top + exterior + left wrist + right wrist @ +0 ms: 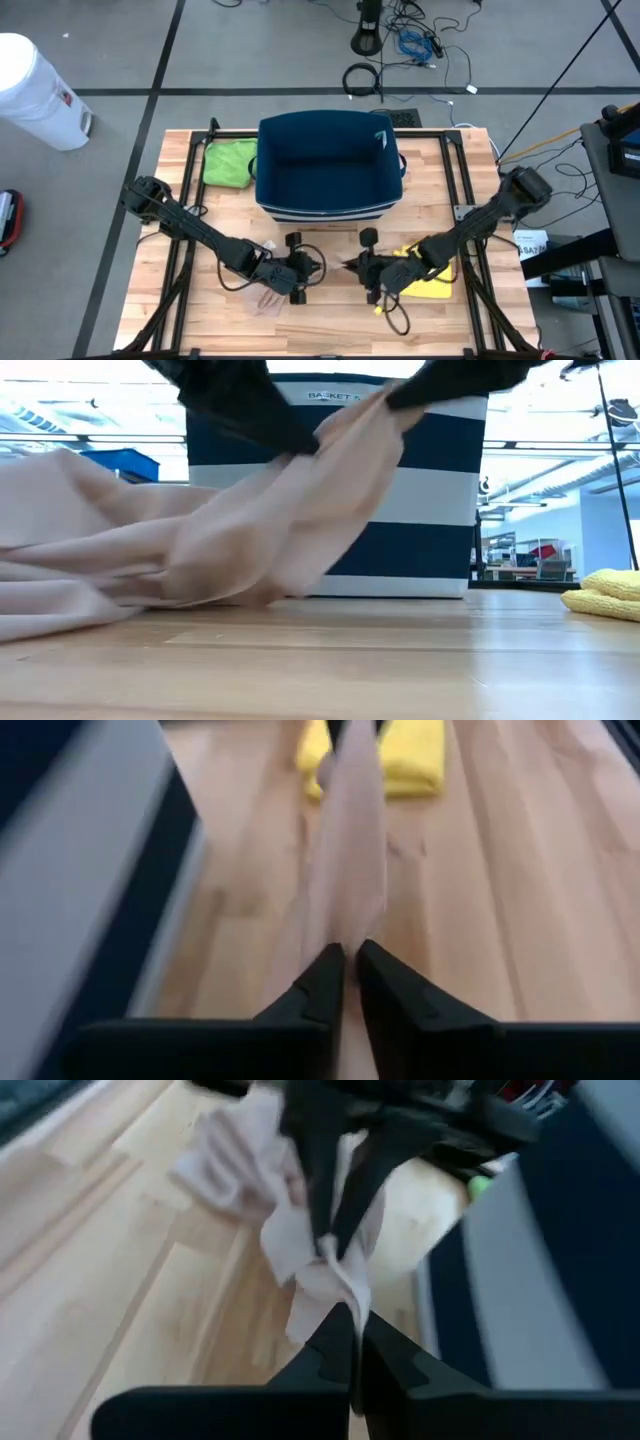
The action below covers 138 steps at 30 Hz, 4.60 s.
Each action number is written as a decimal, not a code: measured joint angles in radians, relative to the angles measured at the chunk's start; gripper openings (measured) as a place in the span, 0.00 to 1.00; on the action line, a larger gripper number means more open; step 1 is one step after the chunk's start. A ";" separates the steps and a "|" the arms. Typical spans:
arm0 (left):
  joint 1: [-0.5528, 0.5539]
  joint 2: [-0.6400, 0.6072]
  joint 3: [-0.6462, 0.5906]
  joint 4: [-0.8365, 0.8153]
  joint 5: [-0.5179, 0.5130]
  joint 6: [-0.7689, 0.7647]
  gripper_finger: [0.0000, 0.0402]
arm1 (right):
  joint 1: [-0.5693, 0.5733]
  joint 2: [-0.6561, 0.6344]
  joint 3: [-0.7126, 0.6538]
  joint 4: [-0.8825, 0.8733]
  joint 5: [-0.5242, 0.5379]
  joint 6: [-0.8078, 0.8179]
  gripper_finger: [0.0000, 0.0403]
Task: Fold towel
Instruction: Fold the light brown towel
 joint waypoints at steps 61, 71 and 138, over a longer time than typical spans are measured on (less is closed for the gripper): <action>-0.098 0.286 0.138 -0.289 0.279 -0.022 0.02 | 0.006 -0.195 0.046 -0.341 -0.003 0.085 0.00; -0.156 0.251 0.451 -0.684 0.081 0.106 0.00 | 0.012 -0.200 0.046 -0.384 -0.002 0.097 0.00; -0.447 0.262 0.335 -0.798 -0.126 -0.269 0.38 | 0.067 -0.162 0.045 -0.801 -0.109 0.452 0.00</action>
